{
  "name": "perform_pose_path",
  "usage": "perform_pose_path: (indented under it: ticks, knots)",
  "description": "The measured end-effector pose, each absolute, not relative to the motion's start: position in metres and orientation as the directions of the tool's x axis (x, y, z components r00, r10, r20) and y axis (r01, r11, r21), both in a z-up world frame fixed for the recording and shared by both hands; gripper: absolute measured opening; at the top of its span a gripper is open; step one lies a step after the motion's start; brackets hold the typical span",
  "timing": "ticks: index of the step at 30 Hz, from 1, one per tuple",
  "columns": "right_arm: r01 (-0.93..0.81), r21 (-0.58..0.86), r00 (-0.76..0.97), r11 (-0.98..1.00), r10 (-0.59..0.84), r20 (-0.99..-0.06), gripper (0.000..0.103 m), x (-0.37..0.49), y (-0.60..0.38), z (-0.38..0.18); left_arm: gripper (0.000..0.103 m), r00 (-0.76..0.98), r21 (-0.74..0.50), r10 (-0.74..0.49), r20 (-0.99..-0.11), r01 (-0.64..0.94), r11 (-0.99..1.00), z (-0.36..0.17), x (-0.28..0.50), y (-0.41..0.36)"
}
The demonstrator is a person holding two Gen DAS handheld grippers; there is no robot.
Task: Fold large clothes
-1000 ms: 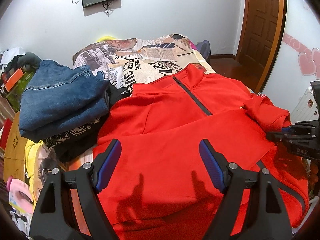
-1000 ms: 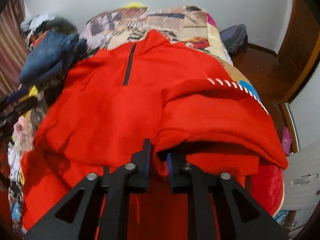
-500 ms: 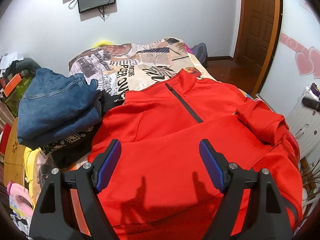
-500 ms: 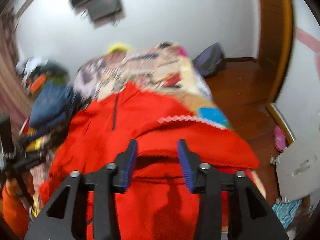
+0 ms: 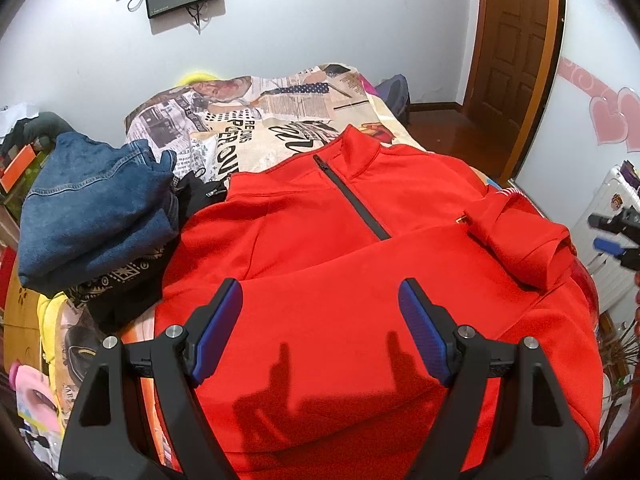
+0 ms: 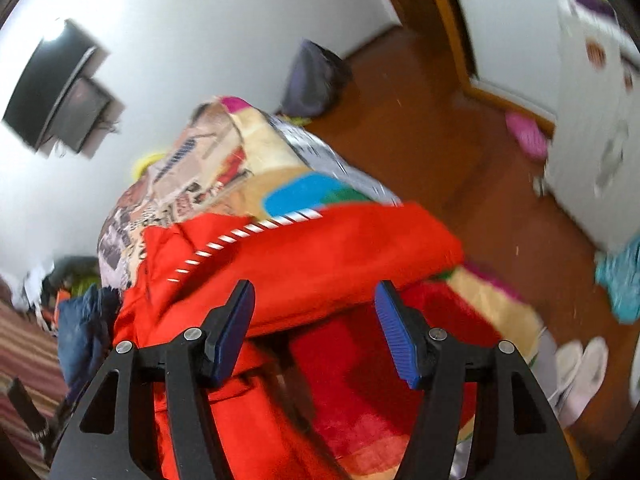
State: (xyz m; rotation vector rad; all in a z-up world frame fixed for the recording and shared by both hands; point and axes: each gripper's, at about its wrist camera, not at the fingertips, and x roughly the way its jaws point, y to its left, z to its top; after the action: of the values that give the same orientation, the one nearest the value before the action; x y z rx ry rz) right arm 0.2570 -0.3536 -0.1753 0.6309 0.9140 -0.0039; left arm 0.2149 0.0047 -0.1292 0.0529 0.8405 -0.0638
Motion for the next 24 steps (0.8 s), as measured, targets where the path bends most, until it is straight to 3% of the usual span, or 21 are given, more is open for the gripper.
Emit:
perform_pose_path:
  ticks: [7, 12, 14, 16, 18, 19, 24]
  knots:
    - [0.343, 0.599, 0.569, 0.723, 0.347, -0.746, 0.059, 0.270, -0.375, -0.224, 0.080, 0.646, 0.017, -0.025, -0.763, 0.059, 0.998, -0.137, 0.221, 0.006]
    - [0.351, 0.605, 0.604, 0.715, 0.320, -0.729, 0.058, 0.280, -0.384, -0.225, 0.080, 0.637, 0.019, -0.016, -0.771, 0.049, 0.999, -0.141, 0.222, 0.007]
    - [0.352, 0.589, 0.608, 0.727, 0.301, -0.735, 0.049, 0.289, -0.384, -0.226, 0.080, 0.637, 0.020, -0.014, -0.771, 0.046, 0.999, -0.142, 0.222, 0.008]
    - [0.357, 0.553, 0.594, 0.753, 0.274, -0.757, 0.025, 0.299, -0.382, -0.226, 0.080, 0.638, 0.020, -0.012, -0.770, 0.043, 0.999, -0.141, 0.222, 0.008]
    - [0.351, 0.544, 0.594, 0.762, 0.268, -0.758, 0.012, 0.303, -0.382, -0.226, 0.080, 0.639, 0.020, -0.009, -0.769, 0.039, 0.999, -0.141, 0.221, 0.010]
    - [0.342, 0.546, 0.602, 0.764, 0.268, -0.752, 0.008, 0.304, -0.381, -0.223, 0.080, 0.640, 0.021, -0.007, -0.768, 0.036, 0.999, -0.140, 0.221, 0.011]
    - [0.213, 0.535, 0.674, 0.818, 0.273, -0.687, 0.007, 0.300, -0.364, -0.175, 0.080, 0.648, 0.020, 0.001, -0.762, 0.022, 1.000, -0.137, 0.217, 0.018]
